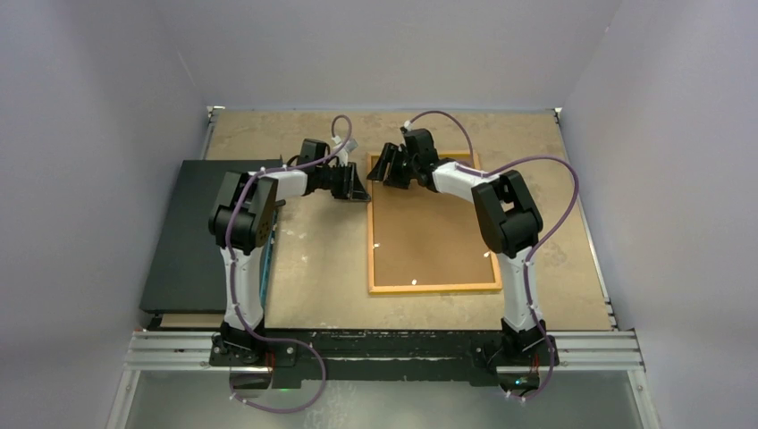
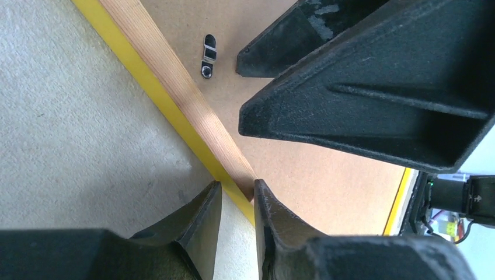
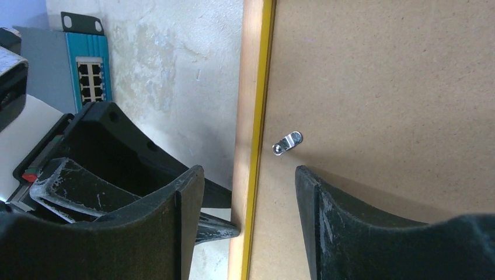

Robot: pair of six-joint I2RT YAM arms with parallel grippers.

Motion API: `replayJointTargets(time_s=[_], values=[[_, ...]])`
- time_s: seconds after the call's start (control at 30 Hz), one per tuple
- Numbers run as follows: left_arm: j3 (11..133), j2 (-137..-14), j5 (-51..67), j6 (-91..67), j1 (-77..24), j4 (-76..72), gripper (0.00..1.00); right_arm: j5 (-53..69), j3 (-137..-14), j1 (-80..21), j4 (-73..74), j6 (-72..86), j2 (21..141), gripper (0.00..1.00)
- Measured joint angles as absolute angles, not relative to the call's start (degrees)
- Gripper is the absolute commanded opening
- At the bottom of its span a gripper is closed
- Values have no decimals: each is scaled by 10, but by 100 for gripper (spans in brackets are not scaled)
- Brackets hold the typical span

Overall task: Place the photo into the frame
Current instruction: Install the photo frame at the center of the board.

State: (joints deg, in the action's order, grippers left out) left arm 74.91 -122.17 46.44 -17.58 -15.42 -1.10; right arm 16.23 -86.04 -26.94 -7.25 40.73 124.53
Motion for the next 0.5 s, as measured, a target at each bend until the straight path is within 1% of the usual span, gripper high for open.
replayJointTargets(time_s=[0.2,0.27,0.4,0.5], values=[[772,-1233,447,-174,-156,8,25,163,-867,-263,-79,413,1253,61],[779,-1238,446,-174,-157,12,21,163,-869,-262,-79,414,1254,60],[783,-1240,447,-174,-157,19,11,165,-882,-259,-81,415,1266,60],[786,-1240,447,-174,-155,20,8,167,-893,-258,-84,416,1274,59]])
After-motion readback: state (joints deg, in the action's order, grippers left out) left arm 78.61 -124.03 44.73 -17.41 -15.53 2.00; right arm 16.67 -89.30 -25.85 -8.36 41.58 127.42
